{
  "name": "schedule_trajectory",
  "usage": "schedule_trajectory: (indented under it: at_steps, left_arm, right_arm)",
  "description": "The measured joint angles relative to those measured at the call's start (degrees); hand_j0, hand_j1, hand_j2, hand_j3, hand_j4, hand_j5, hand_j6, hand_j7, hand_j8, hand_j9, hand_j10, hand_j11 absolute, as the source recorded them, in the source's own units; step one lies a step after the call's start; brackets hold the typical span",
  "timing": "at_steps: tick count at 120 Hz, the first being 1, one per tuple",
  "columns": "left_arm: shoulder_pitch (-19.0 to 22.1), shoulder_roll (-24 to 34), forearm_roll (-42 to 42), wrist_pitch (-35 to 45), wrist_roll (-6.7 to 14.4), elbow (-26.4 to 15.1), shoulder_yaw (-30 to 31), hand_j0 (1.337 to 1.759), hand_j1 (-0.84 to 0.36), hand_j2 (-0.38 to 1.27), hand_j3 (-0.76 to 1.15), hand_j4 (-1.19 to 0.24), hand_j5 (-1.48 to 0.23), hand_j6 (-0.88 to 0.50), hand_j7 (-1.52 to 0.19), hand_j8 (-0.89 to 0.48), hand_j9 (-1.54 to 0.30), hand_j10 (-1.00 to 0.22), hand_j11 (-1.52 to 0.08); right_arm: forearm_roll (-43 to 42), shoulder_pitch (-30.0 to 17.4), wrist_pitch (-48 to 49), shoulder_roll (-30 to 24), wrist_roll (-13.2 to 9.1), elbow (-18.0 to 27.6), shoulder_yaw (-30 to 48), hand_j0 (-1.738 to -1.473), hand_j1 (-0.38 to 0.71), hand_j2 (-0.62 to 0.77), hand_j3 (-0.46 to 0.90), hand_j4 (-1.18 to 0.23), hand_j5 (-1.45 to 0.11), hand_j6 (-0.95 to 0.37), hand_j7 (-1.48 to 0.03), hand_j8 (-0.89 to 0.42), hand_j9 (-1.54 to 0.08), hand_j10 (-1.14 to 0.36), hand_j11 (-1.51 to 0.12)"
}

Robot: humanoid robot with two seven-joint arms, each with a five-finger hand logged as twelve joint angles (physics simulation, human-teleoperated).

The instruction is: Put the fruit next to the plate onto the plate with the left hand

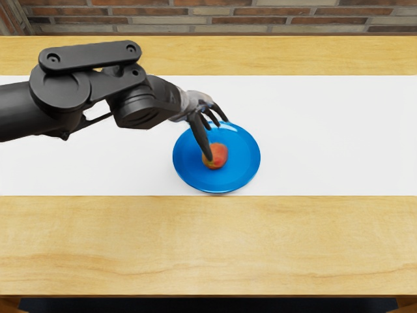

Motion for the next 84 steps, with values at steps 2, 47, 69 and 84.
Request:
schedule_trajectory:
  at_steps: [2,47,69,84]
  left_arm:
    - [0.0,0.9,-0.1,-0.1,0.0,-0.1,-0.4,1.657,0.02,0.06,0.0,-0.27,-0.36,-0.26,-0.36,-0.25,-0.36,-0.28,-0.36]
    - [18.0,30.9,-5.6,-23.5,0.0,-6.9,-23.2,1.658,0.04,0.05,0.0,-0.25,-0.33,-0.25,-0.33,-0.25,-0.33,-0.26,-0.33]
    - [26.1,37.6,-7.8,-30.8,0.0,-7.0,-33.5,1.658,0.05,0.05,0.0,-0.25,-0.33,-0.25,-0.33,-0.25,-0.33,-0.25,-0.33]
    - [28.9,40.1,-11.0,-31.9,0.0,-5.8,-35.2,1.658,0.05,0.05,0.0,-0.25,-0.33,-0.25,-0.33,-0.25,-0.33,-0.25,-0.33]
  right_arm:
    - [0.0,0.0,0.0,0.0,0.0,0.0,0.0,-1.658,-0.31,-0.01,0.0,-0.03,-0.05,-0.04,-0.05,-0.04,-0.05,-0.03,-0.05]
    - [0.0,0.0,0.0,0.0,0.0,0.0,0.0,-1.658,-0.31,-0.01,0.0,-0.04,-0.05,-0.04,-0.05,-0.04,-0.05,-0.03,-0.05]
    - [0.0,0.0,0.0,0.0,0.0,0.0,0.0,-1.658,-0.31,-0.01,0.0,-0.04,-0.05,-0.04,-0.05,-0.04,-0.05,-0.03,-0.05]
    - [0.0,0.0,0.0,0.0,0.0,0.0,0.0,-1.658,-0.31,-0.01,0.0,-0.04,-0.05,-0.04,-0.05,-0.04,-0.05,-0.03,-0.05]
